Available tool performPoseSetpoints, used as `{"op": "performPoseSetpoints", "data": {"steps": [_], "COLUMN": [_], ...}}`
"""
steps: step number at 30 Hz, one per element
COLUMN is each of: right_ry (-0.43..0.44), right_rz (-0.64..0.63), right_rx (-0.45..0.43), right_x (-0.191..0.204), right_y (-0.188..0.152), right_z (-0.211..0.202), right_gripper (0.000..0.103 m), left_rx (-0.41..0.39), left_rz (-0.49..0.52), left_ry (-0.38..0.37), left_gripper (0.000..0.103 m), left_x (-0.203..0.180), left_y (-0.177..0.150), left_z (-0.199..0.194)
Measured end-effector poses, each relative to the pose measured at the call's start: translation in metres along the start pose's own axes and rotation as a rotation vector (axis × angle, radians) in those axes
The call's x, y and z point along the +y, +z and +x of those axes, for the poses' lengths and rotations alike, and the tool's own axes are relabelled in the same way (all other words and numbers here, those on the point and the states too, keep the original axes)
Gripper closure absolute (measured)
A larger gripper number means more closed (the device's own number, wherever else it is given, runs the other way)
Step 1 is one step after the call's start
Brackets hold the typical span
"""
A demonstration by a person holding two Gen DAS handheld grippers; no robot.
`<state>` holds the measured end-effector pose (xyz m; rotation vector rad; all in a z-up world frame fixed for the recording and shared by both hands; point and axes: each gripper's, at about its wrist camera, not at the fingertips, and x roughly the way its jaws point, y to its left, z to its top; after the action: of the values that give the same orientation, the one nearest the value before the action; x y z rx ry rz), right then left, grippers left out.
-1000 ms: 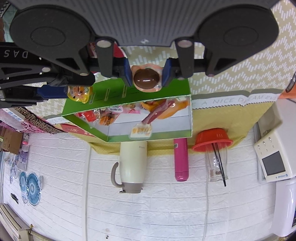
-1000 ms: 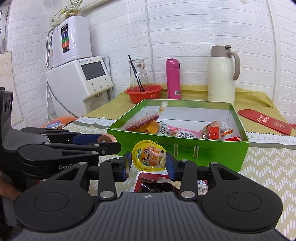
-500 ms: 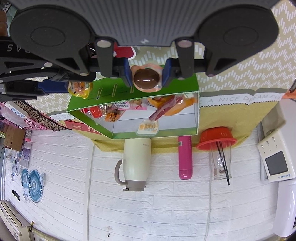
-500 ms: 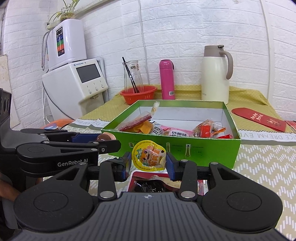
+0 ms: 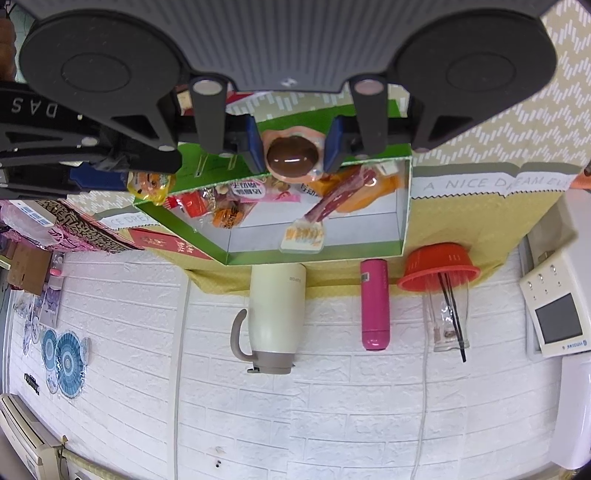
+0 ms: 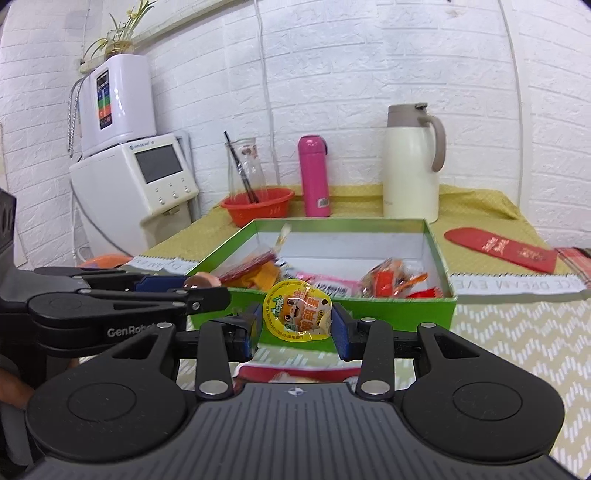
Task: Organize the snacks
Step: 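Lower both snacks into the green box and open both tools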
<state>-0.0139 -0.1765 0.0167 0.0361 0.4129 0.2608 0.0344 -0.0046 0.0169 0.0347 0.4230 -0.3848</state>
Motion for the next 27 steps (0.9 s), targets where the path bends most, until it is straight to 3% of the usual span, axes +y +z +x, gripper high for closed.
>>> {"op": "performPoseSetpoints", "data": {"steps": [16,27], "right_ry": [-0.073,-0.133], "right_rz": [0.004,0.069], "right_rx": [-0.075,-0.040], "right_x": [-0.021,-0.046], "right_y": [0.024,0.021], "right_z": [0.031,0.069], "right_gripper": [0.034,0.033], "left_rx": [-0.033,0.011], "left_rz": [-0.032,-0.044], "left_ry": [0.030,0.046], "left_gripper": [0.069,0.067], "left_x": [0.006,0.013], "left_y": [0.034,0.034], "left_z": [0.048,0.086]}}
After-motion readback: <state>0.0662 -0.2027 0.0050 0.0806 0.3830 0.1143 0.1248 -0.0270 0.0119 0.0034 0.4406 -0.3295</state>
